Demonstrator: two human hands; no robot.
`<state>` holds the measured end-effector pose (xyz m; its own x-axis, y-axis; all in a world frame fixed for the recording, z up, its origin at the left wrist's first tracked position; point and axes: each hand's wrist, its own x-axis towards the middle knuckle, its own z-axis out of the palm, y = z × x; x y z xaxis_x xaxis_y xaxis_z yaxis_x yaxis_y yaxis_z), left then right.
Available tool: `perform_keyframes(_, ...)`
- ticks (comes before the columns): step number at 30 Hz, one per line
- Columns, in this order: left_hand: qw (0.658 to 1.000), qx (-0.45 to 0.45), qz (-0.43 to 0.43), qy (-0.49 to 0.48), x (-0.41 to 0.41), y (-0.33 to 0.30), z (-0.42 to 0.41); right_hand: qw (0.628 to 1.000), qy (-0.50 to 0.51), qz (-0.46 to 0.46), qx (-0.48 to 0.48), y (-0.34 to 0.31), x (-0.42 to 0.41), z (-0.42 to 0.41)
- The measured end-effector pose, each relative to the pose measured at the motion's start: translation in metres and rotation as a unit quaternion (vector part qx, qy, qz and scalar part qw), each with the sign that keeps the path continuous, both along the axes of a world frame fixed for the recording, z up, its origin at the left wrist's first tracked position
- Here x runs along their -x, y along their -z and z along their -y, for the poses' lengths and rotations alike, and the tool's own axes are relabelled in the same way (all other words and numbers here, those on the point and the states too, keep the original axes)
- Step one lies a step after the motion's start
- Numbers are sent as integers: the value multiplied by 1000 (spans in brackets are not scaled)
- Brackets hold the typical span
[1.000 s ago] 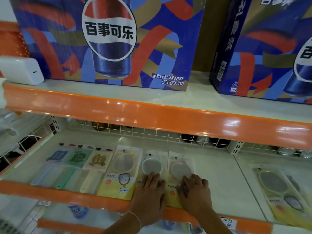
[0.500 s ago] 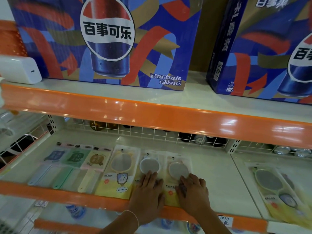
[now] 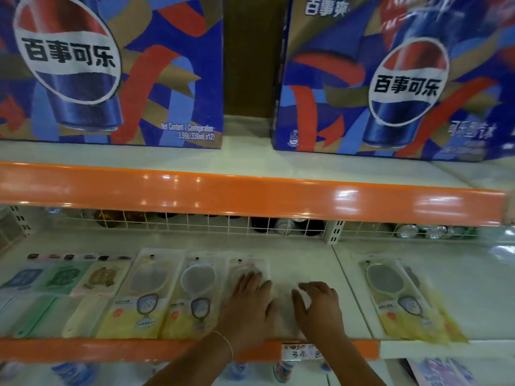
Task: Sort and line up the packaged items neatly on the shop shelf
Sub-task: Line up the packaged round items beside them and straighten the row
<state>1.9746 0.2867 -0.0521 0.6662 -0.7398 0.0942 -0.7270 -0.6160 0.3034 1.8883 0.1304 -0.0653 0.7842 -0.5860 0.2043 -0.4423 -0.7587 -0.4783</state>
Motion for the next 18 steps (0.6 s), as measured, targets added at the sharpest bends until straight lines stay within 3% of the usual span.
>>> perform_keyframes(5, 999, 10, -10, 40, 24, -23, 72, 995, 93, 10, 18, -7, 41, 98)
perform_keyframes(9, 996, 20, -33, 84, 49, -28, 123, 982, 176, -65, 25, -9, 80, 154)
perform_keyframes(12, 992, 25, -46, 112, 70, -30, 150, 964, 225, -141, 4, -10, 102, 174)
perform_keyframes(18, 989, 5, -59, 136, 89, -20, 173, 959, 239, -151, 10, -9, 116, 186)
